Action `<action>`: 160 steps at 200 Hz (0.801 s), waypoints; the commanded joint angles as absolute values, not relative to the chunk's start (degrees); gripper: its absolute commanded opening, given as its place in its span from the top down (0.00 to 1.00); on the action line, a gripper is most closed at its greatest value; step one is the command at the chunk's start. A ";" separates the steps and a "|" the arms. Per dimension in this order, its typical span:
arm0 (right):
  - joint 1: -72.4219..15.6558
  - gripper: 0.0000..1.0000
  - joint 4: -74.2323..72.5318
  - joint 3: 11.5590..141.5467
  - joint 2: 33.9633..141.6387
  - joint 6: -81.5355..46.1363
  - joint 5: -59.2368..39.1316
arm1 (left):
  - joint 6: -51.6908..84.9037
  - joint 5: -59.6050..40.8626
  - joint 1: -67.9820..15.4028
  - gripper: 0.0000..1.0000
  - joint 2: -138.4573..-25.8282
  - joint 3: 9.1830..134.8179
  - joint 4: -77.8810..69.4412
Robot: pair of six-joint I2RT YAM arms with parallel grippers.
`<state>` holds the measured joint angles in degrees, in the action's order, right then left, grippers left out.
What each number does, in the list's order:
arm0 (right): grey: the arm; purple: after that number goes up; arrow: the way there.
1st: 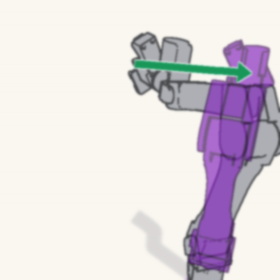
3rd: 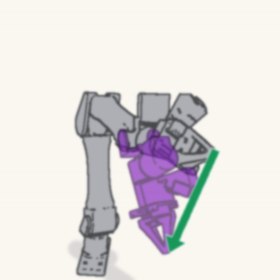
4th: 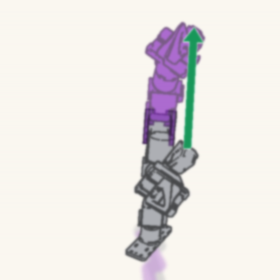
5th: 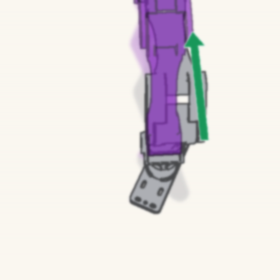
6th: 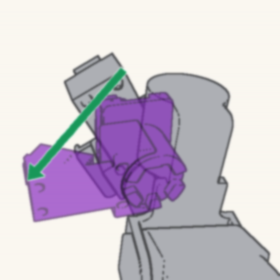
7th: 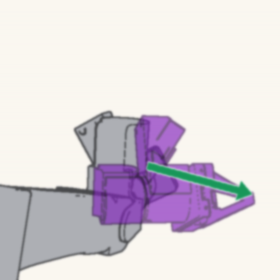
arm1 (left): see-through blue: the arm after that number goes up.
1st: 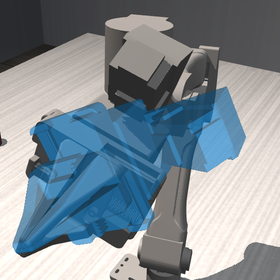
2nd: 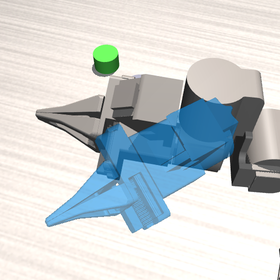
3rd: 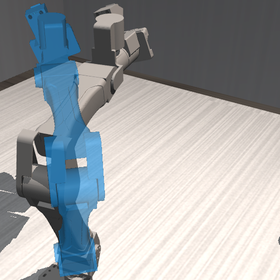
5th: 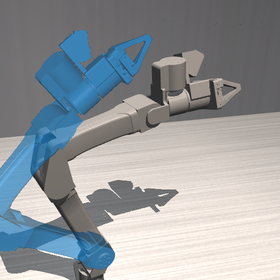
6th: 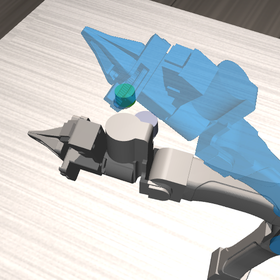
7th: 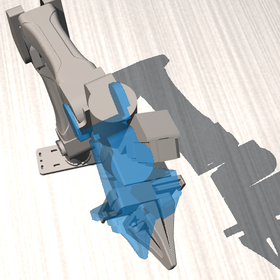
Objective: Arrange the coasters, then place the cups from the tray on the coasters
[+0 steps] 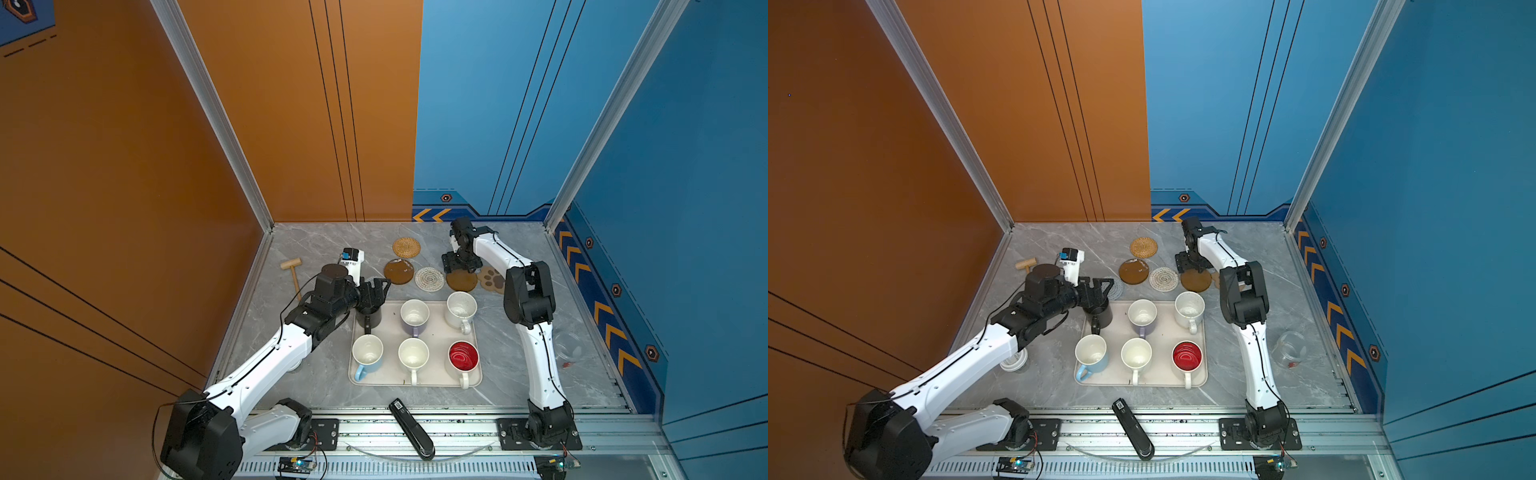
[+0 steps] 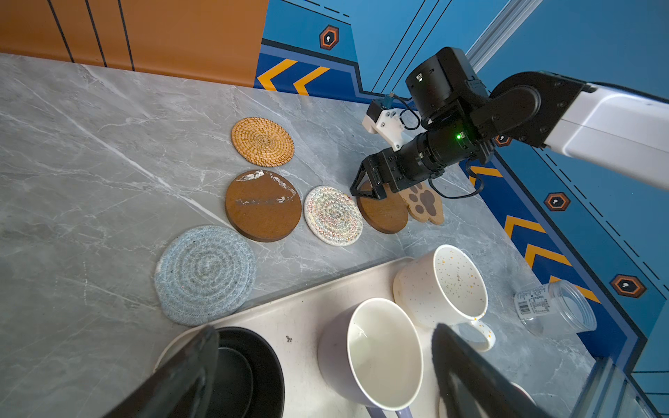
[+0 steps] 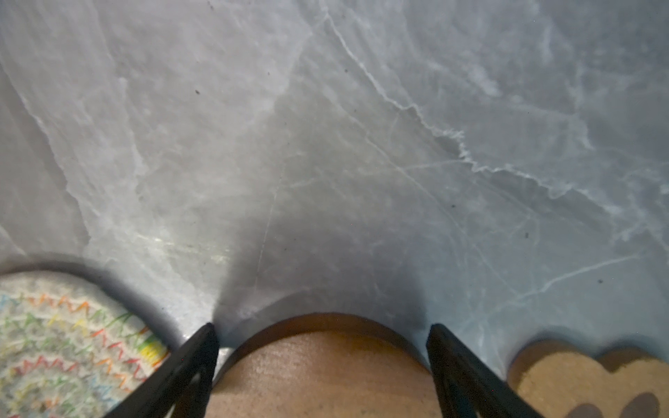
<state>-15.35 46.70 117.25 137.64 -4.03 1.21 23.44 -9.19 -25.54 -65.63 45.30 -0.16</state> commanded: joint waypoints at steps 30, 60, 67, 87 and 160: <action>-15.70 0.10 41.88 115.87 130.08 -5.52 2.63 | 22.55 -8.06 -25.77 0.06 -66.07 47.01 2.18; -16.86 0.10 41.02 115.27 127.32 -5.68 2.33 | 21.80 -7.26 -25.53 0.06 -66.83 49.43 3.76; -17.32 0.10 41.00 114.99 126.63 -5.76 2.29 | 21.63 -6.30 -25.35 0.08 -67.28 50.77 5.49; -18.89 0.11 41.22 113.31 124.86 -6.03 1.32 | 20.88 -3.07 -24.32 0.20 -69.84 56.08 14.37; -25.32 0.65 41.69 107.17 122.29 -9.49 -5.53 | 17.63 -2.95 -19.21 0.73 -83.50 72.47 33.92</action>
<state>-23.77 40.93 108.66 123.94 -7.40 -1.76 20.45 -3.18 -19.81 -80.40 68.86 25.58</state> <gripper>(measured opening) 0.434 0.322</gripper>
